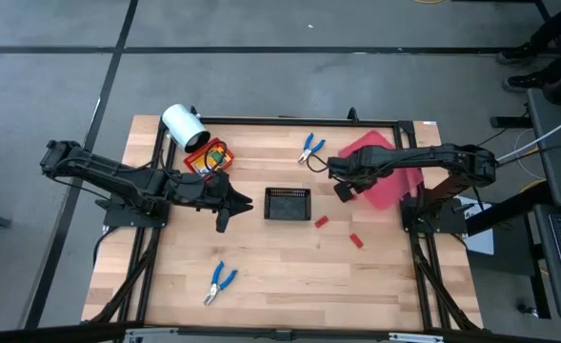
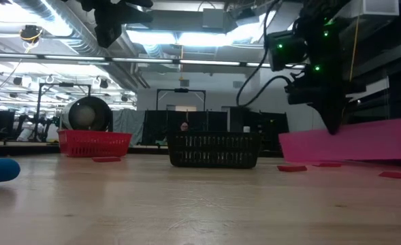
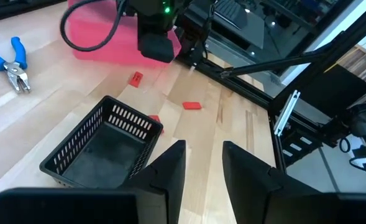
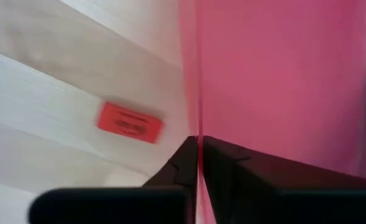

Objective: Pick & Place School Supplies
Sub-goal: Adjust the pink bin

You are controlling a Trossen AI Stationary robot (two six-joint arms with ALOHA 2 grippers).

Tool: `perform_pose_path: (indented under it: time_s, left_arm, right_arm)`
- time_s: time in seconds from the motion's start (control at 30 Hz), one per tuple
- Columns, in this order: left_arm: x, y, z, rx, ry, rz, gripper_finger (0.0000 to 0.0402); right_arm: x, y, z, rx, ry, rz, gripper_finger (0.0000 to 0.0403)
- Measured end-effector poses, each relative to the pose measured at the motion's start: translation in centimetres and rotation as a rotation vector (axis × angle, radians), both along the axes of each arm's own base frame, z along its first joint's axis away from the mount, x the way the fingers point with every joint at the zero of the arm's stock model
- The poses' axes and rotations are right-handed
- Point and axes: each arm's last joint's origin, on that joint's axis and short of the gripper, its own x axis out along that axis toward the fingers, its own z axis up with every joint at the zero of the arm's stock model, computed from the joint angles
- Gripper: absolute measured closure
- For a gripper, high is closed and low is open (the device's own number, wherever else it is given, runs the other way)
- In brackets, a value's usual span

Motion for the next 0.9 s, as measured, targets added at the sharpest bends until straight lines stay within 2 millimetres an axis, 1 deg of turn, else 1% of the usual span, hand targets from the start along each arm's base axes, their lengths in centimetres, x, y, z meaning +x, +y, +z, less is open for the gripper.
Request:
perform_pose_path:
  time_s: [0.2,0.33,0.47,0.73,0.9]
  left_arm:
    - [0.0,0.0,0.0,-0.012,0.000,0.004,0.0301]
    - [0.0,0.0,0.0,-0.012,0.000,0.004,0.0304]
    - [0.0,0.0,0.0,-0.014,-0.001,0.005,0.0304]
    - [0.0,-0.1,0.0,-0.034,0.000,-0.006,0.0304]
    - [-0.1,-0.4,0.0,-0.044,-0.001,-0.017,0.0304]
  right_arm:
    - [0.7,-0.7,-0.1,-0.021,-0.096,-0.098,0.0396]
    - [1.5,-1.8,0.2,-0.027,-0.235,-0.194,0.0397]
    - [1.9,-3.0,0.3,-0.042,-0.323,-0.282,0.0398]
    - [0.9,-6.1,0.3,-0.092,-0.344,-0.431,0.0398]
    - [0.4,-7.9,0.4,-0.110,-0.373,-0.464,0.0398]
